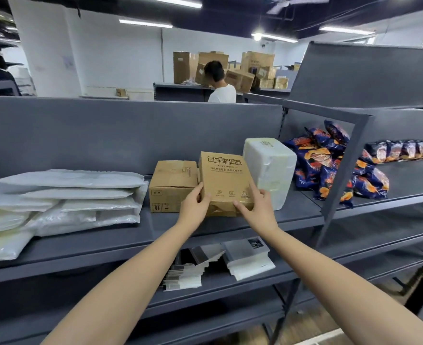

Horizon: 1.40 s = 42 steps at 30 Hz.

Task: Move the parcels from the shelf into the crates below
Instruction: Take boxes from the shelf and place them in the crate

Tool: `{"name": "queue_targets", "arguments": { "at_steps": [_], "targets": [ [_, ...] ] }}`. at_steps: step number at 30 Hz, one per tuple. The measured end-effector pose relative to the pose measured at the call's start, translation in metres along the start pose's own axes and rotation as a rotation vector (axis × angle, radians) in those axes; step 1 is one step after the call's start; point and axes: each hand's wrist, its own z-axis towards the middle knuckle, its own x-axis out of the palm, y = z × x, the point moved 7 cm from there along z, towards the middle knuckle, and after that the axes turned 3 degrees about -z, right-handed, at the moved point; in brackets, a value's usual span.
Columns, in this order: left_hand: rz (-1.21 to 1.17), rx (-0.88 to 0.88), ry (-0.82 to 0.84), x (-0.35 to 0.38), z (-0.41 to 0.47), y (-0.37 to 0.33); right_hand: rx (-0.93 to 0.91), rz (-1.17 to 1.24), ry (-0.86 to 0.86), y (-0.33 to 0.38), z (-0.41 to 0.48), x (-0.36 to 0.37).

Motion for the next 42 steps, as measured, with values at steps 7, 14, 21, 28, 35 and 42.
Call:
{"name": "queue_targets", "arguments": {
  "at_steps": [7,14,21,28,35,42],
  "targets": [
    [-0.105,0.028,-0.149,-0.009,-0.046,-0.013,-0.034,-0.071,0.112,0.007,-0.033,-0.011],
    [-0.04,0.129,-0.235,-0.001,-0.087,-0.034,-0.154,-0.037,0.248,0.048,-0.057,-0.006],
    [0.377,0.356,-0.279,0.008,-0.121,-0.057,0.008,0.269,0.164,0.06,-0.056,-0.026],
    [0.729,0.82,-0.321,0.036,-0.164,-0.078,0.21,0.34,0.009,0.037,-0.058,-0.041],
    [0.803,0.925,-0.25,0.046,-0.168,-0.072,0.177,0.357,0.028,0.033,-0.062,-0.043],
    [0.472,0.526,-0.215,0.017,-0.143,-0.065,-0.005,0.392,0.11,0.037,-0.074,-0.051]
  ]
}}
